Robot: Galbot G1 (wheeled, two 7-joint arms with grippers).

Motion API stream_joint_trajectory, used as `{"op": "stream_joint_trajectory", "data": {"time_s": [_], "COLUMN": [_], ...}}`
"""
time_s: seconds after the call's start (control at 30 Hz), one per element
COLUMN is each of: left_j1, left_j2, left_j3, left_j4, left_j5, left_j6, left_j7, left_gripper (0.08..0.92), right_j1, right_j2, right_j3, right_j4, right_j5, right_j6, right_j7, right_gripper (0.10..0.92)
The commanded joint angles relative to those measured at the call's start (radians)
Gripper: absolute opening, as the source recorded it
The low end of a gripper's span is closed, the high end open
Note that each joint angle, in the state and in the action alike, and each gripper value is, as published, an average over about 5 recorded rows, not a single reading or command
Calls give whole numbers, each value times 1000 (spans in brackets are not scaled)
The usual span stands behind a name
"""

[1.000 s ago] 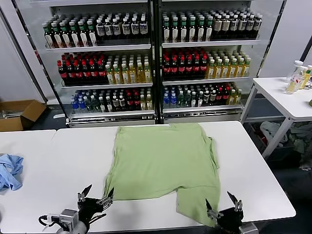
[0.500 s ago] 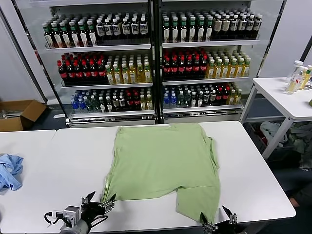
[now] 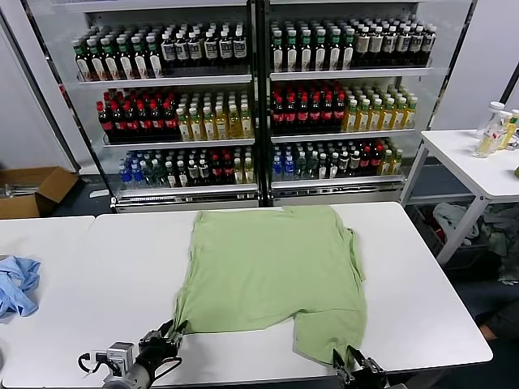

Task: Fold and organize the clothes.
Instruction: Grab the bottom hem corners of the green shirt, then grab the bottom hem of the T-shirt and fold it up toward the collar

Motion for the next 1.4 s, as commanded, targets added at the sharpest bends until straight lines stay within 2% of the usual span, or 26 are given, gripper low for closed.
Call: {"op": "stream_joint_trajectory", "data": {"time_s": [0.03, 0.13, 0.23, 0.73, 1.07, 1.4], "left_j1": [6, 11, 18, 13, -81, -255], "left_j2": [-5, -11, -18, -16, 6, 23], "left_j3": [2, -4, -12, -82, -77, -29], "left_j4": [-1, -16, -30, -117, -56, 104], "left_j5": [-50, -60, -70, -138, -196, -243], "left_j6": [8, -3, -23, -111, -124, -130], "left_j7": [8, 16, 22, 35, 37, 36], "left_gripper": [224, 144, 97, 87, 87, 86], "right_j1": [1, 6, 11, 84, 265, 547], "right_j2": [-1, -3, -3, -59, -140, -184], "right_j3": [-6, 4, 18, 130, 94, -32], "right_j4": [-3, 4, 12, 69, -18, -200], "right_j5": [72, 85, 96, 125, 159, 179], "right_j6": [-10, 4, 25, 123, 133, 147], "right_j7": [-1, -6, -10, -26, -25, -26], "right_gripper": [153, 109, 106, 106, 106, 106]}}
